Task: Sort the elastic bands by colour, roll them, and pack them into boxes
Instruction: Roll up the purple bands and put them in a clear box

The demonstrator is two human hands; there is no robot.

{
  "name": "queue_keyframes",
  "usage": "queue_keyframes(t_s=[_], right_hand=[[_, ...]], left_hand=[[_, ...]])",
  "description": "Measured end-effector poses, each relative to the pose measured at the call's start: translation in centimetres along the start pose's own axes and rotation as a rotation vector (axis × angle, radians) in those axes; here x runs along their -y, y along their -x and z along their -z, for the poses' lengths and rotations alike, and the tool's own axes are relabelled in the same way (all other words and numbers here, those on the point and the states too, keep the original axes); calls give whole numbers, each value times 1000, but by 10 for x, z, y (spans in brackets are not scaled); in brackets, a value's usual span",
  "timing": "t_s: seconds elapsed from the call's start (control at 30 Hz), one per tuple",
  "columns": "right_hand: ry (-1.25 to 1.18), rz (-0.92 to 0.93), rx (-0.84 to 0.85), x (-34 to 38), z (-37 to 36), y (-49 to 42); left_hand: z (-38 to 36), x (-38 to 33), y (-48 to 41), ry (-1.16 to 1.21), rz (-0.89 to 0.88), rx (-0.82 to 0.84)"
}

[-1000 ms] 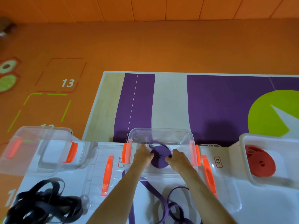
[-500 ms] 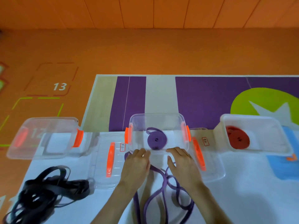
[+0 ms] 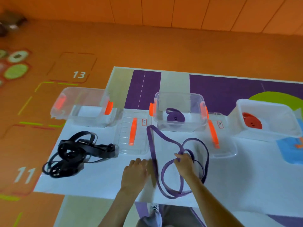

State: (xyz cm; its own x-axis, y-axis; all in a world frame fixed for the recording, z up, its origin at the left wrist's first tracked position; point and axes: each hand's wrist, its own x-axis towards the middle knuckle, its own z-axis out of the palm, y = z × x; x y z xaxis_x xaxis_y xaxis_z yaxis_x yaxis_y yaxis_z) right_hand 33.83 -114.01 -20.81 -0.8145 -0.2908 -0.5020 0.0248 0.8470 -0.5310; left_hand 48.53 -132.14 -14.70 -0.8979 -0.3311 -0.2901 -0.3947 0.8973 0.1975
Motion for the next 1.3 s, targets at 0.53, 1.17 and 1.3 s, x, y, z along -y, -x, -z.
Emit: queue_keyframes(t_s=[0.53,1.17,1.3], right_hand=[[54,240,65,-49,13,67],[-330,106,70,-10,49,-7],[-658,-29,311,21,43,-22]], left_hand=[[-52,-31,-57,777,336,225],[-51,-84,-35,1351,481,22],[-45,-86,-22,1284,320,114]])
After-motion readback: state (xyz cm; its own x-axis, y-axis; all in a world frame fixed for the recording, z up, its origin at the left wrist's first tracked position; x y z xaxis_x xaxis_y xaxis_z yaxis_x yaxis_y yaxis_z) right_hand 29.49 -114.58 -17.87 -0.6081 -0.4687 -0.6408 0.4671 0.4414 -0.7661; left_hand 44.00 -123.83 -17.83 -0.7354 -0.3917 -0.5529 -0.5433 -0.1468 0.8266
